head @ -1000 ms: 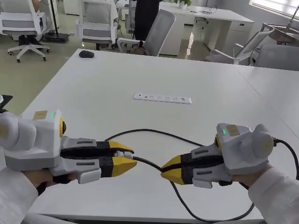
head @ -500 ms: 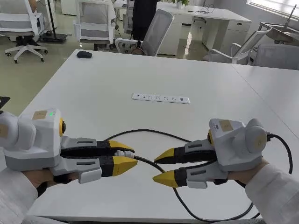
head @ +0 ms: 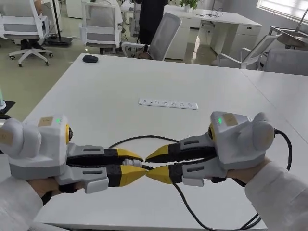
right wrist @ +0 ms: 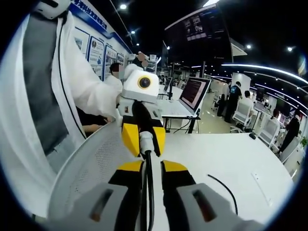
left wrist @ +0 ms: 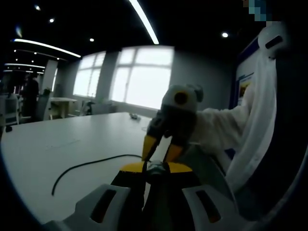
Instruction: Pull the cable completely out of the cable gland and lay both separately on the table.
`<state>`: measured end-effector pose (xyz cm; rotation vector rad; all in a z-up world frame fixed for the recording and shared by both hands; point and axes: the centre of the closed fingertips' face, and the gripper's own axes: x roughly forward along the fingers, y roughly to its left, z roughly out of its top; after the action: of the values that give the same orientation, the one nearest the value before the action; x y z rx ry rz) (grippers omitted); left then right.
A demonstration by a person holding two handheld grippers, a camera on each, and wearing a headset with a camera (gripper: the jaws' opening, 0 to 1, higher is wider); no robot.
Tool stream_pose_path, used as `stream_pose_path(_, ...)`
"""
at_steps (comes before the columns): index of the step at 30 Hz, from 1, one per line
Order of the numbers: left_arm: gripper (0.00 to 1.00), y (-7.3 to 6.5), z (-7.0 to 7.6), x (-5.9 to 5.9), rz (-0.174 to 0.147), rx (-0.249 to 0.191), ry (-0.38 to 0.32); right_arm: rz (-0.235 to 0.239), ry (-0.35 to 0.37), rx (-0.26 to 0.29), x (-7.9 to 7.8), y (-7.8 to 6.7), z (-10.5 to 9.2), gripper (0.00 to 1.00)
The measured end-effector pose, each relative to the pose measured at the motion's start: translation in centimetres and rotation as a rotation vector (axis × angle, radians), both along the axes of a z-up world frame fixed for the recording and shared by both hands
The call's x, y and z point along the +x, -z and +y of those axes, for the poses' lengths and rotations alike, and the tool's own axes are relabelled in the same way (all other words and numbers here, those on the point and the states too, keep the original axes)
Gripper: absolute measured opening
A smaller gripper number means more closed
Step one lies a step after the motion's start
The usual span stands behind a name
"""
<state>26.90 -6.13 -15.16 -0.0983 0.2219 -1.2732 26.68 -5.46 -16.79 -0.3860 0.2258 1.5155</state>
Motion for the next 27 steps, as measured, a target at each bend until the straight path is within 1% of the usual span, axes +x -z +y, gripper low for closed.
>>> stream_pose_path(2, 0.17, 0.0, -0.1, -0.1, 0.0, -0.002, 0.003, -0.008, -0.006, -0.006, -0.1, 0.1, 0.1, 0.1)
stream_pose_path(3, 0.17, 0.0, 0.0, -0.1, -0.005, -0.001, -0.003, -0.004, -0.009, -0.005, -0.2, 0.1, 0.1, 0.07)
stream_pose_path(4, 0.17, 0.0, 0.0, -0.1, -0.003, -0.002, -0.004, 0.0, -0.016, -0.004, -0.4, 0.2, 0.1, 0.04)
stream_pose_path(18, 0.17, 0.0, 0.2, -0.1, -0.005, 0.003, -0.002, -0.033, -0.024, -0.004, -0.5, 0.3, 0.3, 0.03)
stream_pose_path(21, 0.17, 0.1, 0.5, 0.1, -0.004, 0.003, -0.012, -0.037, -0.012, -0.024, -0.1, 0.9, -0.2, 0.03)
stream_pose_path(27, 0.17, 0.0, 1.2, 0.2, 0.0, -0.001, -0.022, -0.023, 0.018, -0.05, 0.5, 1.9, -1.6, 0.03)
